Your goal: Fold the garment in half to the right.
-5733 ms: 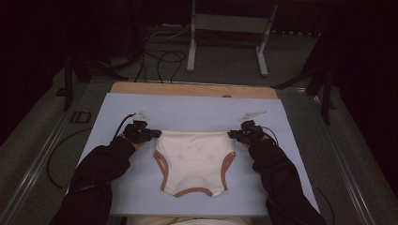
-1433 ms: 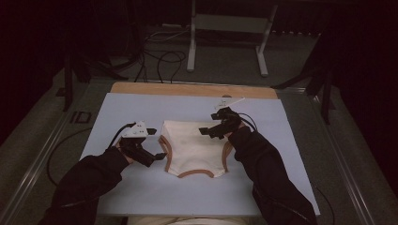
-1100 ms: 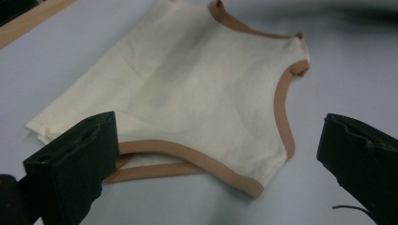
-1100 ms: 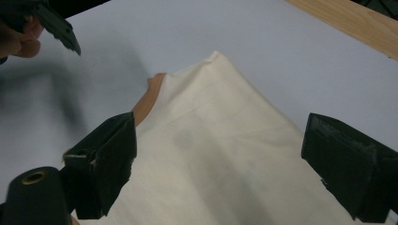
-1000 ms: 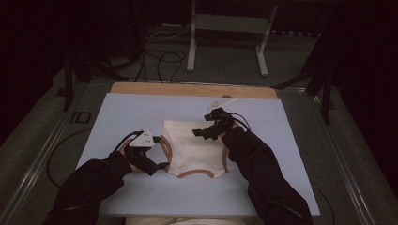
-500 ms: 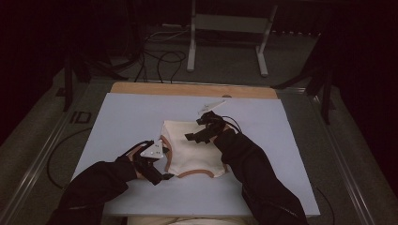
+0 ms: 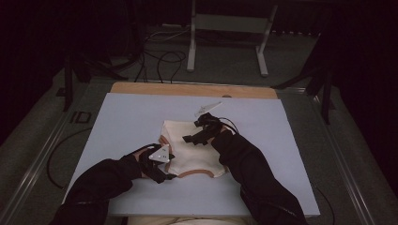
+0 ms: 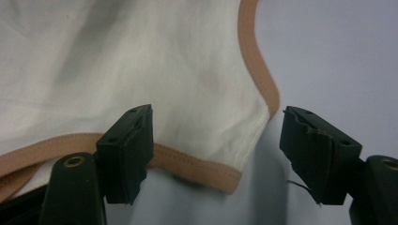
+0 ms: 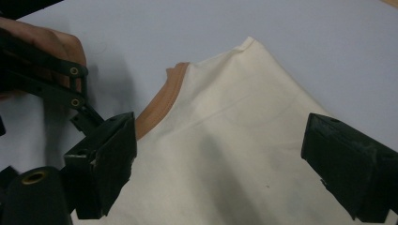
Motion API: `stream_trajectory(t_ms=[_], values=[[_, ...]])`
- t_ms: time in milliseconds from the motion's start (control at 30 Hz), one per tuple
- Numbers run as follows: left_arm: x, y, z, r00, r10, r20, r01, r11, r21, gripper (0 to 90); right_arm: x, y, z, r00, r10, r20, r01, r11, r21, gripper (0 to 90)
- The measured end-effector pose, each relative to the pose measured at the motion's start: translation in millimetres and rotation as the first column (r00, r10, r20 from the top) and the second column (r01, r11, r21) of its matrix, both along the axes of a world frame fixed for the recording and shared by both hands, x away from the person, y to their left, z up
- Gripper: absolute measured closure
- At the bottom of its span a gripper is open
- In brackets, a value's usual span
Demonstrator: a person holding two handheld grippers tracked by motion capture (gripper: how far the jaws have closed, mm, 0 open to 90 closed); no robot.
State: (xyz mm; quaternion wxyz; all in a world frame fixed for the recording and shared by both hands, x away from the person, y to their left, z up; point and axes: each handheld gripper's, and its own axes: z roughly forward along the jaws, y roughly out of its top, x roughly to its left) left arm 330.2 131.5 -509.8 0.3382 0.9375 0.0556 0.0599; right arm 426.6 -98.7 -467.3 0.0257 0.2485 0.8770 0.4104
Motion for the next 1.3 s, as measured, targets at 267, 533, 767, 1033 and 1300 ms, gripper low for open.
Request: stream_trajectory(t_ms=[267, 533, 767, 1033, 1300], values=[[1.8, -0.6, -5.2, 0.9998, -0.015, 0.008, 0.016, 0.9999, -0.006, 40.0, 0.4, 3.4, -0.1, 1.0000, 0.005, -0.001, -0.005, 1.000, -0.001, 10.9], [4.1, -3.2, -7.0, 0.9998, -0.016, 0.010, 0.017, 0.9995, -0.026, 59.4, 1.2, 10.6, -0.4, 0.9999, 0.016, -0.002, -0.016, 1.000, -0.007, 10.9], [6.6, -4.7, -8.3, 0.9999, -0.015, 0.002, 0.015, 0.9990, -0.041, 66.5, 3.0, 15.6, 1.3, 0.9997, 0.023, 0.000, -0.023, 1.000, -0.003, 10.9], [12.5, -10.1, -7.5, 1.0000, 0.007, -0.004, -0.007, 0.9992, -0.039, 73.7, 5.6, 24.7, 1.2, 0.9993, 0.036, 0.000, -0.036, 0.999, -0.008, 10.9], [12.2, -10.3, -9.1, 0.9993, 0.029, -0.023, -0.030, 0.9978, -0.059, 85.7, 13.3, 37.2, -3.3, 0.9995, 0.032, -0.009, -0.032, 0.999, -0.014, 10.9]])
